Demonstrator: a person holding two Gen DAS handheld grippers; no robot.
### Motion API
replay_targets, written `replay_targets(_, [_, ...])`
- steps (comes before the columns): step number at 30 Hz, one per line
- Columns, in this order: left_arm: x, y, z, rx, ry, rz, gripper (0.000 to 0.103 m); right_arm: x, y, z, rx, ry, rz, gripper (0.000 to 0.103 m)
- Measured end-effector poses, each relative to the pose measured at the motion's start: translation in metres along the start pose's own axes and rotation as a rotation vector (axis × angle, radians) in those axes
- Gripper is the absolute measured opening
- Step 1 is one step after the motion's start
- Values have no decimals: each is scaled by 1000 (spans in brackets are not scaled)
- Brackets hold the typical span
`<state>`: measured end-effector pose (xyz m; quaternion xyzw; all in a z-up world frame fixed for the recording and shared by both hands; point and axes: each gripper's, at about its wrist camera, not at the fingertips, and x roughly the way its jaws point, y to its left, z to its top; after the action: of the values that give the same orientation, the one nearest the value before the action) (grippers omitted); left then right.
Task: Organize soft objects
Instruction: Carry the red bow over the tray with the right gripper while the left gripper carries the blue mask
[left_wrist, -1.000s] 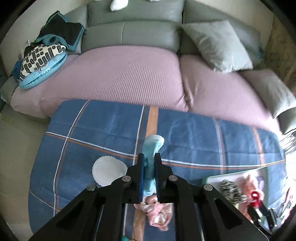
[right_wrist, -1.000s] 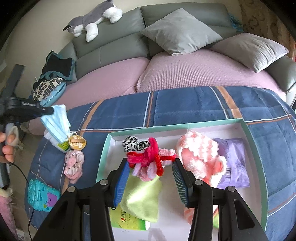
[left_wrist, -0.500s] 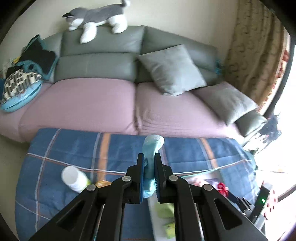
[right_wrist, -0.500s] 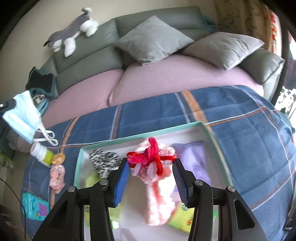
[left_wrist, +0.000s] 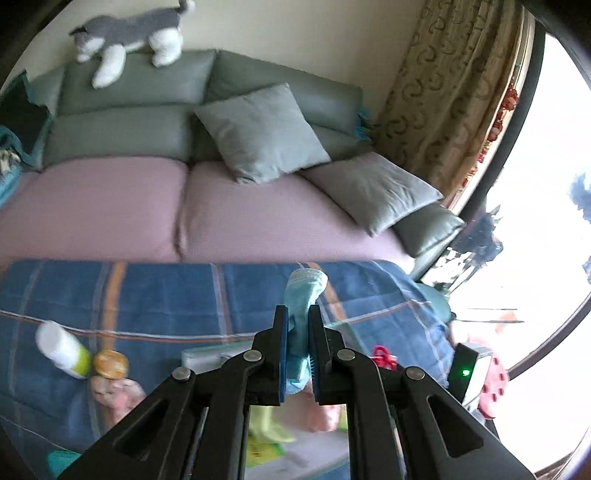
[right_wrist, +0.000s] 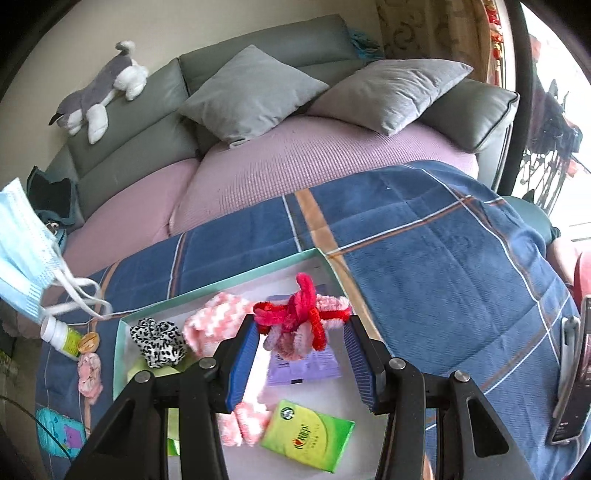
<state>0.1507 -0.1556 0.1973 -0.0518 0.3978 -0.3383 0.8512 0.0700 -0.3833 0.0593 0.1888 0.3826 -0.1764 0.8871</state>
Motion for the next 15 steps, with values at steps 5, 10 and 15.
replay_targets(5, [41,3,-17,-78,92,-95,10,4,-3,-2,-5,16,-26,50])
replay_targets(10, [77,17,-40,-165,162,-135,10,10,-7,-4,-4,31,-26,50])
replay_targets(15, [94,47,-65,-275,204,-107,10,26,-7,-8,-10,75,-39,50])
